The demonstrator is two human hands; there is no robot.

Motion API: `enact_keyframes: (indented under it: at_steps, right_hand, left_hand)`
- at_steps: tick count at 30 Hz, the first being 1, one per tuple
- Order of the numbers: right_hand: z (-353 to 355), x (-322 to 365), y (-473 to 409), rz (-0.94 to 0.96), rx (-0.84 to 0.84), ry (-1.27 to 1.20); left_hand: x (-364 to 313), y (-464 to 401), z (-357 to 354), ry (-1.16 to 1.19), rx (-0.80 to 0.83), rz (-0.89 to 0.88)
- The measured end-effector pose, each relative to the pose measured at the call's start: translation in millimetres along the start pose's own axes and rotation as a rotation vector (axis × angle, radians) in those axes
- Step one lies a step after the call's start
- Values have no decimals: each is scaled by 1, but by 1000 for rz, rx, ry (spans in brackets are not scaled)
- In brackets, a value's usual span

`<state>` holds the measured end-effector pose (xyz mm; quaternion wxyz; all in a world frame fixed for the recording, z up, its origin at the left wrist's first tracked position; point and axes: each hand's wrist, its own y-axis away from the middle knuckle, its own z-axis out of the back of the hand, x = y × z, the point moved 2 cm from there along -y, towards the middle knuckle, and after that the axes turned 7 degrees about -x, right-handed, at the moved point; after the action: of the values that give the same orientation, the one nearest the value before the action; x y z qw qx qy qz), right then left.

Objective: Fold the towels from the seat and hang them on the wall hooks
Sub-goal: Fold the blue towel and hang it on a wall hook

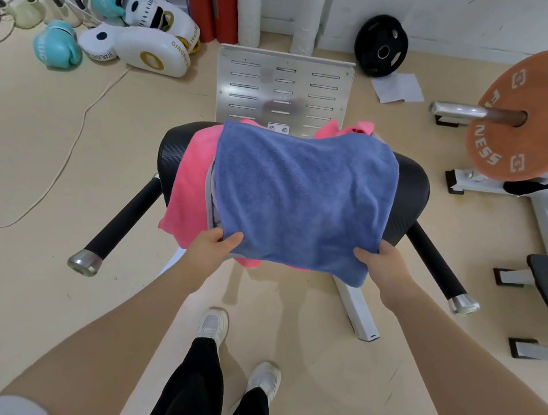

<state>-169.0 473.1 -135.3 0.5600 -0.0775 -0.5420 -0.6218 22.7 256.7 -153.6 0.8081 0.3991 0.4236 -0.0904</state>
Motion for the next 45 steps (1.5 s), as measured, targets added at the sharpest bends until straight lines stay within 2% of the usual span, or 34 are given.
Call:
enact_keyframes:
  at_steps: [3, 6, 10, 14, 16, 18, 21, 23, 27, 31, 35, 39, 42, 45]
  right_hand:
    - [7, -3, 7, 7, 48, -114]
    - [17, -4, 13, -20, -29, -173]
    - [26, -1, 23, -5, -180, 3]
    - [26, 8, 29, -58, -205, 126]
    - [27, 10, 34, -169, -149, 50]
    - [30, 6, 37, -257, -15, -87]
    - [32, 4, 48, -248, 206, -82]
    - [34, 5, 53, -227, 241, -84]
    - [42, 2, 55, -173, 170, -115]
    - [47, 4, 58, -106, 61, -29]
    - [50, 9, 65, -106, -38, 88]
    - [51, 23, 74, -139, -23, -58]
    - [52, 44, 81, -90, -26, -221]
    - [53, 67, 88, -38, -96, -262]
  left_hand:
    - [3, 7, 2, -23, 29, -3]
    - [-3, 23, 9, 184, -25, 25]
    - [-5, 40, 25, 237, -166, 39]
    - [-7, 47, 31, 229, -164, 112]
    - [-10, 52, 31, 262, -101, 167]
    - [-13, 58, 31, 334, 21, 216]
    - [-10, 61, 33, 323, 150, 245]
    - [-10, 63, 34, 307, 147, 223]
    - [-15, 67, 37, 325, -8, 176]
    - [-20, 70, 43, 265, -160, 174]
    - [-33, 79, 43, 118, -221, 134]
    - [-50, 86, 43, 18, -299, 56]
    - [-70, 92, 41, 145, -289, 28]
    - [-89, 92, 38, 146, -246, 27]
